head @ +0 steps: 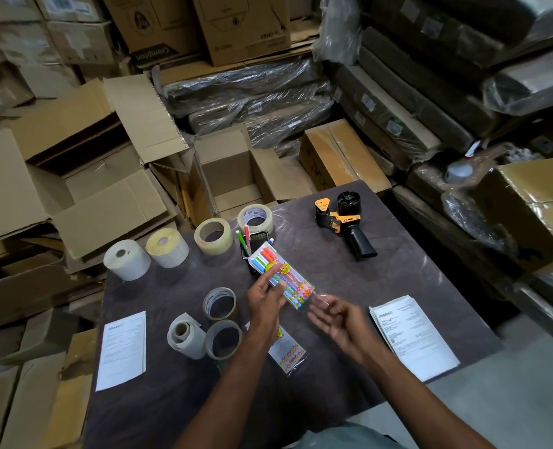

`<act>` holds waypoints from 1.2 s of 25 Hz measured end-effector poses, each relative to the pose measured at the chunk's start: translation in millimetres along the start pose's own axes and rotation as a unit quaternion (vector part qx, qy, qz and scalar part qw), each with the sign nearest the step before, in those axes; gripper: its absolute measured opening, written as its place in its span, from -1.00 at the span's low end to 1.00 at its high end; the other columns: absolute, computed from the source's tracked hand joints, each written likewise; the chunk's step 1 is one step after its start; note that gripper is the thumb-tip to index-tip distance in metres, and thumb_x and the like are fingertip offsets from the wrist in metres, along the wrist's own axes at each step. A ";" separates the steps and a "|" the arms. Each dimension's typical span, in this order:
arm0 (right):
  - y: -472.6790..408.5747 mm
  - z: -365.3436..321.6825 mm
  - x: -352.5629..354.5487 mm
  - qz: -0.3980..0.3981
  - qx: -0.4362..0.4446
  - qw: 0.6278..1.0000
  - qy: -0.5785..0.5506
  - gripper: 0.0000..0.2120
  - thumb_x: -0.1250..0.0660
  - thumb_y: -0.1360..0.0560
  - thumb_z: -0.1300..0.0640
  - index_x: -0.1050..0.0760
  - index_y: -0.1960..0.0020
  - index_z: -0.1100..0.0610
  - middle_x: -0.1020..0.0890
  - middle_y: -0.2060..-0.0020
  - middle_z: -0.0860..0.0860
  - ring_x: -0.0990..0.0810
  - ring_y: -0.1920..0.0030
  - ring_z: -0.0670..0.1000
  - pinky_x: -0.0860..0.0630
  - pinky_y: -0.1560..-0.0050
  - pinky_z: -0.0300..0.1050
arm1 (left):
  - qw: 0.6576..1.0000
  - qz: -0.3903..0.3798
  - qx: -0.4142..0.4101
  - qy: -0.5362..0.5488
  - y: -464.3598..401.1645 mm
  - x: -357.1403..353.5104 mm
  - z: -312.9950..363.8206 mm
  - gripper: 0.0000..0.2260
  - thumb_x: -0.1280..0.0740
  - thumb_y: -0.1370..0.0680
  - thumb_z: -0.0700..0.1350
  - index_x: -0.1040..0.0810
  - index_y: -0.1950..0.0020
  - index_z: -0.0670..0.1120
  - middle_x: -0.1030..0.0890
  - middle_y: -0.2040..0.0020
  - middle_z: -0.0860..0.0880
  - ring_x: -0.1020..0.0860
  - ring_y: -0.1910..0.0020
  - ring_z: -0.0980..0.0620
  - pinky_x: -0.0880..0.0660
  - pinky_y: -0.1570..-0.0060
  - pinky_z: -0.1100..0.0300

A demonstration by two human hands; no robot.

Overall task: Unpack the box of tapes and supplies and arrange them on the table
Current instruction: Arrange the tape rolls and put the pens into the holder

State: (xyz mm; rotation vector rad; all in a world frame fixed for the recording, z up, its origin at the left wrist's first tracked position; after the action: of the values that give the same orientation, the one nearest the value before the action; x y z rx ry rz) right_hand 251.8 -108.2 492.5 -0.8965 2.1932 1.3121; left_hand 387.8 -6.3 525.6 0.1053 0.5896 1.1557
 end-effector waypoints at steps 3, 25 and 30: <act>4.1 3.3 -9.2 -0.022 -0.025 0.997 -0.063 -0.68 -0.06 -0.49 0.48 -0.55 0.01 0.28 -0.71 0.09 0.21 -0.73 0.13 0.12 -0.70 0.11 -0.04 | 0.998 0.016 -0.047 -0.048 6.3 -5.5 12.4 -0.62 -0.30 -0.55 -0.43 -0.67 -0.18 -0.01 -0.67 0.00 -0.04 -0.59 0.00 -0.06 -0.59 -0.05 -0.06; 4.3 1.9 -13.7 -0.058 -0.040 0.983 -0.170 -0.61 -0.18 -0.56 0.13 -0.54 -0.24 0.35 -0.65 -0.13 0.30 -0.70 -0.01 0.23 -0.68 -0.01 0.05 | 0.959 -0.071 -0.227 -0.156 45.7 -58.5 73.1 -0.78 -0.30 -0.63 -0.25 -0.68 -0.14 -0.01 -0.68 -0.16 -0.04 -0.61 -0.23 -0.10 -0.52 -0.21 -0.28; 8.1 3.3 -22.2 -0.086 -0.058 0.981 -0.164 -0.63 -0.18 -0.58 0.20 -0.54 -0.20 0.46 -0.65 -0.09 0.36 -0.70 -0.03 0.30 -0.69 0.03 0.09 | 0.943 -0.148 -0.239 -0.180 55.6 -81.4 81.3 -0.69 -0.22 -0.64 -0.32 -0.64 -0.23 -0.04 -0.65 -0.24 -0.02 -0.59 -0.27 -0.07 -0.50 -0.28 -0.19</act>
State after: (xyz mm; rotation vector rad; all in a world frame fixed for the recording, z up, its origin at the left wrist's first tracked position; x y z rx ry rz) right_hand 261.7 -95.7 510.3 -0.8247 1.7645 1.4018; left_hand 359.4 -37.3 646.3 -0.1816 -0.0113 0.9269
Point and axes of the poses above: each hand's wrist, its own y-axis away from the middle knuckle, its own x-axis out of the back of the hand, z = x × y, the point moved 9 cm from there along -y, towards the middle knuckle
